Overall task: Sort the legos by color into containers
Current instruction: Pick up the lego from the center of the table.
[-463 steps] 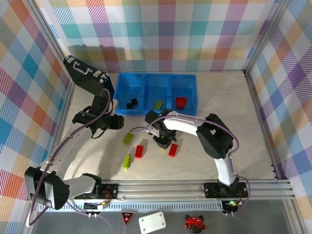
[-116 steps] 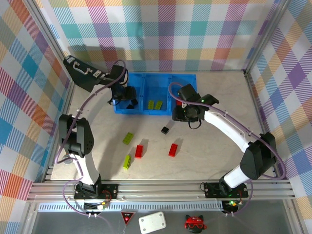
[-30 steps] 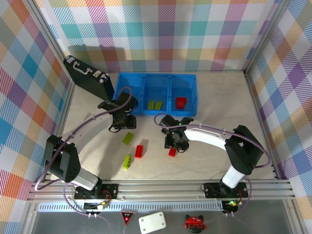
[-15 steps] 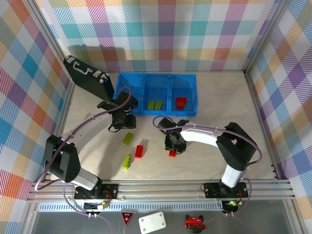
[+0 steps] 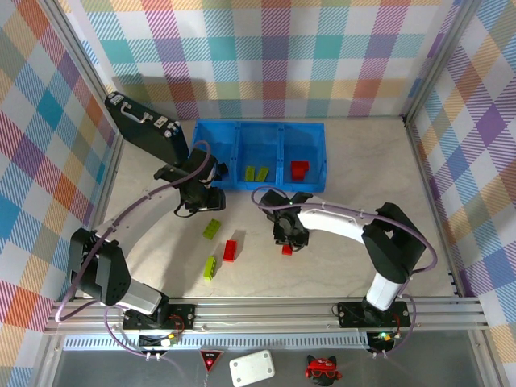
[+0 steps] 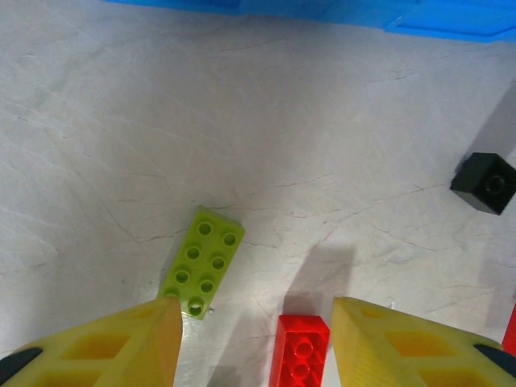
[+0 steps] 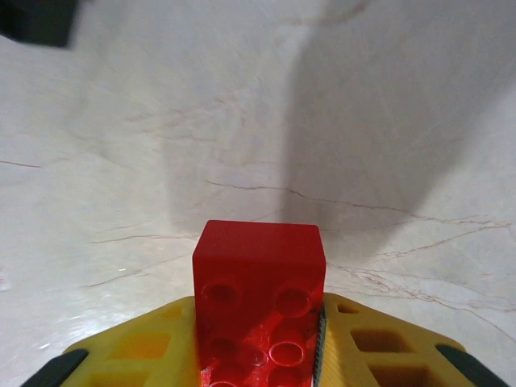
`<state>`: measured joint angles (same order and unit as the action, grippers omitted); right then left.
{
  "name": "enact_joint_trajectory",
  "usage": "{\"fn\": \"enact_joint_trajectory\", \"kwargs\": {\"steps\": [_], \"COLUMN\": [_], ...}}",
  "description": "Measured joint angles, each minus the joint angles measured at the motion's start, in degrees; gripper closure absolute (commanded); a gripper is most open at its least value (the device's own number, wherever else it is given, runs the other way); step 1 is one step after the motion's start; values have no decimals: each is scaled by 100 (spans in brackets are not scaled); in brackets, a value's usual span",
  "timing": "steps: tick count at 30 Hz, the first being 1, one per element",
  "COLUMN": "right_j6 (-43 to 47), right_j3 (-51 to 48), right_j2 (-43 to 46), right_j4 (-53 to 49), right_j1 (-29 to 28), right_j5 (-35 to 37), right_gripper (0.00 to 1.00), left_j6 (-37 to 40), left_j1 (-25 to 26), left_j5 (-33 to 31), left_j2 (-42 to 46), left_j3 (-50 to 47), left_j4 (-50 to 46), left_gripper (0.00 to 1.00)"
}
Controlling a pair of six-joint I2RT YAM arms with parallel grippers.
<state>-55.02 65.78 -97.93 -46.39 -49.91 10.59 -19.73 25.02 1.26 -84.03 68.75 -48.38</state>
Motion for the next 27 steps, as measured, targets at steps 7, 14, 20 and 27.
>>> {"fn": "enact_joint_trajectory", "kwargs": {"steps": [7, 14, 20, 27], "right_j6": [669, 1637, 2422, 3060], "right_j3": [807, 2087, 3145, 4059], "right_j2": [70, -323, -1143, -2105], "right_j4": [-225, -313, -323, -299], "right_j1": [713, 1716, 2352, 2780], "right_j5": [52, -70, -247, -494], "right_gripper": [66, 66, 66, 65], "left_j6": [0, -7, -50, -109], "left_j1": [0, 0, 0, 0], "left_j5": [83, 85, 74, -35], "left_j2": [63, 87, 87, 118], "left_j3": [0, -4, -4, -4], "left_j4": [4, 72, 149, 186], "left_gripper": [48, 48, 48, 48]}}
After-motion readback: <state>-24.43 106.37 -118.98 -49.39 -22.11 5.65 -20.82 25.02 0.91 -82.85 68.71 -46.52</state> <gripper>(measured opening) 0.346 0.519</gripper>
